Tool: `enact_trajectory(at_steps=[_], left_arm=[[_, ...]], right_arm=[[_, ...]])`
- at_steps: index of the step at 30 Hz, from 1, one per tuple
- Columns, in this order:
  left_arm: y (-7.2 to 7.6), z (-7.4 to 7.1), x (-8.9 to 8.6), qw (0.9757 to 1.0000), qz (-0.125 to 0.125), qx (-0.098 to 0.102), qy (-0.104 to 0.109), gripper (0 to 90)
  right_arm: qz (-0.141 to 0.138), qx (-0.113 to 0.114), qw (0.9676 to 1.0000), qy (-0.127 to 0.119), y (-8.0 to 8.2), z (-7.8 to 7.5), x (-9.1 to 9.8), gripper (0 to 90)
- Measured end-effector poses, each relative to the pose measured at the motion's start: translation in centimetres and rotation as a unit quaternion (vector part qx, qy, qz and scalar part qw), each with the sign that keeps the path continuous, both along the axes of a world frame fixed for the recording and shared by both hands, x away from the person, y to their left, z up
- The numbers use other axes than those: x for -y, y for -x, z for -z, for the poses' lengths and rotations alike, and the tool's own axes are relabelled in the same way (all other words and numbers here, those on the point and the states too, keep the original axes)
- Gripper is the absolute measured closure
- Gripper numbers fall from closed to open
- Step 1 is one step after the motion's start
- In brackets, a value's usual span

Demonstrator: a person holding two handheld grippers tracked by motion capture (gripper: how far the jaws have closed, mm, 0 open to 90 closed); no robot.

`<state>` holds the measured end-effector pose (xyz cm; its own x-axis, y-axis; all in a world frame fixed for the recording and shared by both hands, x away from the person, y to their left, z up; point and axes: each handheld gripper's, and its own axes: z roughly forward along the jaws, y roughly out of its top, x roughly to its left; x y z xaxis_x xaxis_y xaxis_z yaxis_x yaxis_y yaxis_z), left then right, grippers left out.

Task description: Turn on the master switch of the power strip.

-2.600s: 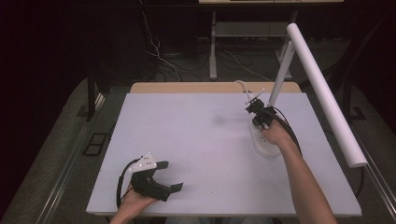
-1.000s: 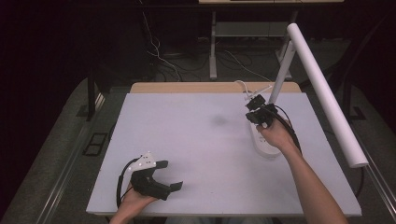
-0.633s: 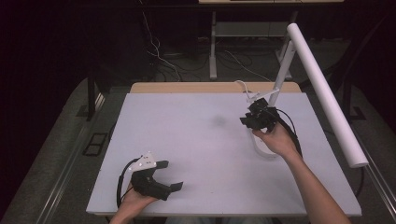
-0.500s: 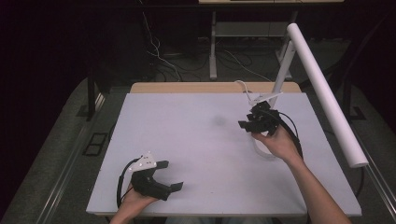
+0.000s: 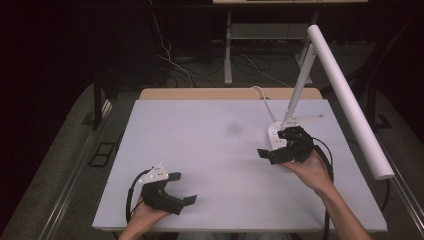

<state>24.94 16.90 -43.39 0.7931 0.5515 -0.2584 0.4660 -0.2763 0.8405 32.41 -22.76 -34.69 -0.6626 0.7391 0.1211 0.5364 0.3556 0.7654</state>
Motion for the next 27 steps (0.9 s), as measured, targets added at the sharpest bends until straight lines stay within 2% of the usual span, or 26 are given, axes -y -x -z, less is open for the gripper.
enact_trajectory(at_steps=[5, 12, 17, 23, 27], left_arm=[[0.0, 0.0, 0.0, 1.0000, 0.000, 0.002, -0.003, 0.0], [0.0, 0.0, 0.0, 1.0000, -0.002, 0.000, -0.001, 0.0], [0.0, 0.0, 0.1, 1.0000, -0.003, -0.001, -0.001, 0.0], [-0.1, 0.0, 0.1, 1.0000, -0.001, 0.001, -0.003, 0.0], [-0.1, 0.0, 0.1, 1.0000, -0.001, 0.000, -0.002, 0.0]], right_arm=[[0.003, 0.002, 0.9999, -0.010, 1.3, 0.7, 0.9, 0.0], [0.009, -0.013, 0.9995, -0.027, 3.0, 2.2, 2.3, 0.0], [0.014, -0.014, 0.9992, -0.036, 4.1, 3.5, 3.3, 0.0], [0.033, -0.012, 0.9983, -0.046, 5.6, 5.4, 4.3, 0.0], [0.040, -0.011, 0.9982, -0.044, 6.4, 6.4, 4.8, 0.0]])
